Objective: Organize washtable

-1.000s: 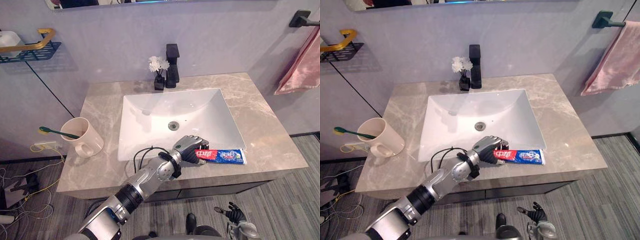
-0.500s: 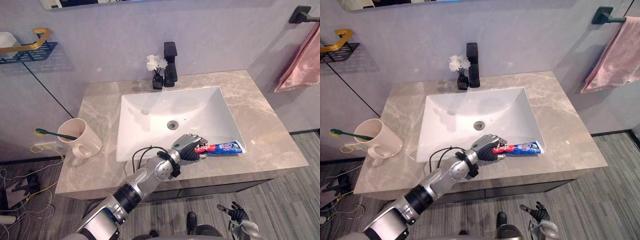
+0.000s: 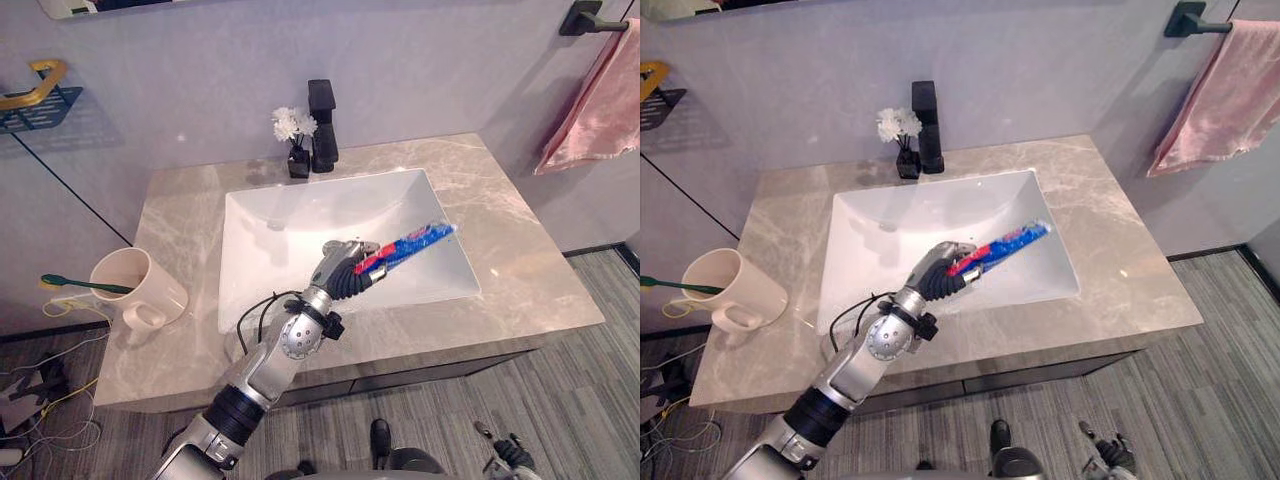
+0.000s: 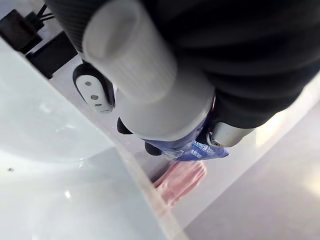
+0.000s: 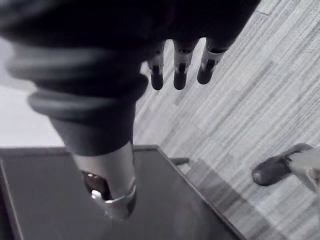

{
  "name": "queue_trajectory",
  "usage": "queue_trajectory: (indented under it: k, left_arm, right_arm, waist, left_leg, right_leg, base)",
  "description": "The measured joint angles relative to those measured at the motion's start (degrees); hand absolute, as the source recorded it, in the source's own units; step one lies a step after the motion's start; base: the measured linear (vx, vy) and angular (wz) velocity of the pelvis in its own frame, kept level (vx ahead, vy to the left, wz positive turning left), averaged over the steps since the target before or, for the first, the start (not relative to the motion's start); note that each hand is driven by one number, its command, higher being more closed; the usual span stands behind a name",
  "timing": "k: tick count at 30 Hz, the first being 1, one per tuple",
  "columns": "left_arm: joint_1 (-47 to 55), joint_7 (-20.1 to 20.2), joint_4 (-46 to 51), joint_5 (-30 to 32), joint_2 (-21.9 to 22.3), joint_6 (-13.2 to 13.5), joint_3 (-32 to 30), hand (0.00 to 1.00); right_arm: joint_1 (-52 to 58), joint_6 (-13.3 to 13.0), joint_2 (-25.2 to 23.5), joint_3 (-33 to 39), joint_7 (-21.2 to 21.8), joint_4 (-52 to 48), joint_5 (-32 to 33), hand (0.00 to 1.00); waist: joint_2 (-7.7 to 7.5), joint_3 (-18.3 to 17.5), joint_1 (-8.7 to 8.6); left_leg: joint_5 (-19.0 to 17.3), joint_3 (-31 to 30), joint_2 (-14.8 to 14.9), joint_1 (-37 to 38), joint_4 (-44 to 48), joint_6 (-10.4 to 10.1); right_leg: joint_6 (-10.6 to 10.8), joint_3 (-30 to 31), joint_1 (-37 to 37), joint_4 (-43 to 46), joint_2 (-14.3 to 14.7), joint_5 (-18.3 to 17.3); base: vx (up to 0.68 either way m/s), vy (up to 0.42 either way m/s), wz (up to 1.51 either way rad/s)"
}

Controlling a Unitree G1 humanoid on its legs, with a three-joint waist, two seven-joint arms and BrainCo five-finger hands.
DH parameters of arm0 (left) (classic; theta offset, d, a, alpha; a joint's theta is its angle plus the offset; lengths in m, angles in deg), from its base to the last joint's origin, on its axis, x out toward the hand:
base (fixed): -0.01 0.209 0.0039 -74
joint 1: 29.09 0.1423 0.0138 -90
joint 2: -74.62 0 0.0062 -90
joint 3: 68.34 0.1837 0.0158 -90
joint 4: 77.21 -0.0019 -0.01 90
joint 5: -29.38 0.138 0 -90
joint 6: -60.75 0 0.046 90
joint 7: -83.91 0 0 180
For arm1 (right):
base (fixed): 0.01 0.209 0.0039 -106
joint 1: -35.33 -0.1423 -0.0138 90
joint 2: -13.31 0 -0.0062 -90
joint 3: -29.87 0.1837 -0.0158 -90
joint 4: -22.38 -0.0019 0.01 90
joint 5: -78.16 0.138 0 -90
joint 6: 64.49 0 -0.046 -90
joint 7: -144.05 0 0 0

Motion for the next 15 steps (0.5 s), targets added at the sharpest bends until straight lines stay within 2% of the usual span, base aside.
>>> queue_trajectory:
  k: [3, 10, 12, 15]
  left_arm:
    - [0.16, 0.02, 0.74, -1.05, 0.79, -0.01, -1.66, 1.0]
    - [3.06, 0.06, 3.94, -1.05, 3.21, -0.01, -5.81, 1.0]
    - [4.57, 0.01, 5.62, -1.06, 2.96, 0.0, -7.22, 1.0]
    - [6.21, 0.04, 6.59, -1.26, 2.96, 0.0, -8.0, 1.0]
  right_arm:
    - [0.34, -0.74, -0.64, 3.04, -2.01, -10.93, -0.1, 0.0]
    - [0.75, -1.72, -1.37, 6.76, -6.49, -35.46, -1.6, 0.0]
    - [-0.14, -3.76, -1.1, 7.09, -6.6, -42.73, -2.42, 0.0]
    - [-3.09, -6.2, 0.93, 5.19, -6.1, -48.15, -1.51, 0.0]
  waist:
    - [-0.05, -0.02, 0.0]
    - [-0.13, -0.13, -0.13]
    - [-0.19, -0.17, -0.08]
    - [-0.18, -0.65, 0.09]
  left_leg:
    - [-0.47, 1.59, -0.08, -0.71, 0.94, 0.75]
    - [-0.99, 3.9, 0.5, -0.7, 2.12, 0.73]
    - [-1.09, 4.47, 0.77, -0.62, 2.35, 0.59]
    - [-1.83, 5.31, 1.25, -0.77, 3.61, 0.35]
  right_leg:
    - [-0.18, 1.85, -1.14, 0.0, 0.17, 0.68]
    - [-0.33, 4.05, -1.64, 0.01, 1.12, 1.44]
    - [-0.41, 4.7, -1.76, 0.0, 1.57, 1.49]
    - [-0.28, 5.41, -1.78, -0.01, 1.98, 1.39]
  base:
    - [-0.06, 0.009, -0.31]
    - [-0.04, -0.006, -0.19]
    - [-0.05, -0.022, -0.14]
    - [-0.04, -0.009, -0.17]
